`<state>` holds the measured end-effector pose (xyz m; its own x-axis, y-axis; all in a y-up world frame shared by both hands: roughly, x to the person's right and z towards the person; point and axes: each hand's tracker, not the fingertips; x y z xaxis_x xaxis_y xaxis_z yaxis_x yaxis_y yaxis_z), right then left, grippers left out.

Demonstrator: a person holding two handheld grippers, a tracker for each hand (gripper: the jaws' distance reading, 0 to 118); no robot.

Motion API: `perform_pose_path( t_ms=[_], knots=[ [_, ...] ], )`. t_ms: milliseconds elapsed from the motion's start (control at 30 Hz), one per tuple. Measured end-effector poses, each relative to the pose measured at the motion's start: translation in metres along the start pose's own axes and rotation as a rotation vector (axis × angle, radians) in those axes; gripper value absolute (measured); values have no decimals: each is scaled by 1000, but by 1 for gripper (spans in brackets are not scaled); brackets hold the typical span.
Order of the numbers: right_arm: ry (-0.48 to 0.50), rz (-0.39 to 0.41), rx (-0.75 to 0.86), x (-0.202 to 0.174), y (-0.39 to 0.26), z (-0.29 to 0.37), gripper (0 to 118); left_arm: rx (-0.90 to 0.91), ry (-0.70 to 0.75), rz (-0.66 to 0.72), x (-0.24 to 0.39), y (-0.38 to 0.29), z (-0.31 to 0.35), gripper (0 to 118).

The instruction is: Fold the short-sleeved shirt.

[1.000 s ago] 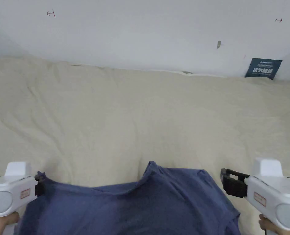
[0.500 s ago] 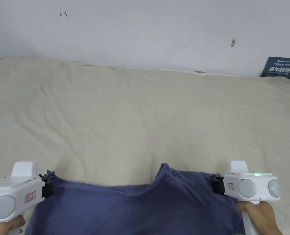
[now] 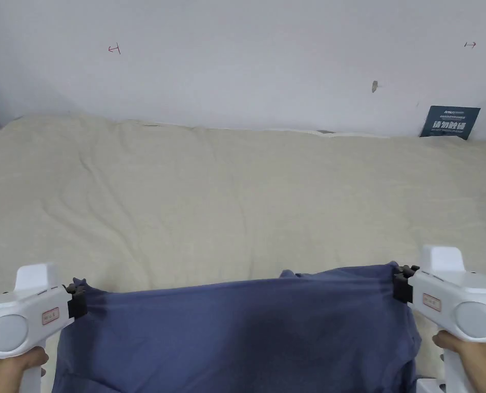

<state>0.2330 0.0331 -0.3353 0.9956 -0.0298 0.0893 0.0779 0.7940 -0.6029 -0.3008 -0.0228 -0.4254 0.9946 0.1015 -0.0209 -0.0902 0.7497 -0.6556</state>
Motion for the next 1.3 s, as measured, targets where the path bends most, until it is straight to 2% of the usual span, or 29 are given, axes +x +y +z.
perform_pose_path(
  t_ms=[33, 100, 133, 300, 467, 700, 800, 1000, 1067, 1100, 1133, 1167, 1200, 1233, 1267, 1300],
  knots=[
    [4, -6, 16, 2, -3, 17, 4, 5, 2, 5, 1, -3, 12, 5],
    [18, -30, 37, 37, -16, 19, 4, 12, -2, 15, -4, -8, 28, 5],
    [31, -43, 47, 43, -21, 32, 4, 11, -5, 19, -6, -11, 37, 5],
    [69, -88, 55, 54, -65, 80, 4, -10, -36, 4, -11, -41, 74, 5],
    [53, -146, 9, 65, -127, 99, 4, -83, -22, -31, -14, -89, 87, 5],
    [-18, -174, -151, 64, -207, 80, 4, -196, 36, -54, -21, -151, 74, 5],
    [-37, -222, -196, 60, -232, 76, 4, -216, 51, -79, -21, -169, 74, 5],
    [-77, -236, -233, 44, -244, 77, 4, -261, 76, -129, -22, -186, 65, 5],
    [-83, -227, -227, 53, -244, 75, 4, -259, 86, -126, -20, -183, 64, 7],
    [-78, -234, -220, 53, -240, 79, 11, -263, 89, -118, -20, -180, 66, 14],
    [-65, -247, -204, 49, -233, 88, 23, -267, 85, -98, -20, -176, 69, 26],
    [-55, -256, -184, 43, -223, 99, 43, -262, 68, -68, -20, -171, 74, 53],
    [-68, -258, -157, 41, -215, 105, 74, -234, 46, -36, -20, -166, 80, 91],
    [-86, -243, -110, 39, -203, 114, 90, -195, 22, -12, -17, -158, 93, 112],
    [-82, -228, -68, 36, -190, 122, 99, -155, 4, -2, -15, -151, 101, 118],
    [-79, -213, -18, 33, -177, 131, 104, -104, -9, 8, -12, -143, 111, 118]
  ],
)
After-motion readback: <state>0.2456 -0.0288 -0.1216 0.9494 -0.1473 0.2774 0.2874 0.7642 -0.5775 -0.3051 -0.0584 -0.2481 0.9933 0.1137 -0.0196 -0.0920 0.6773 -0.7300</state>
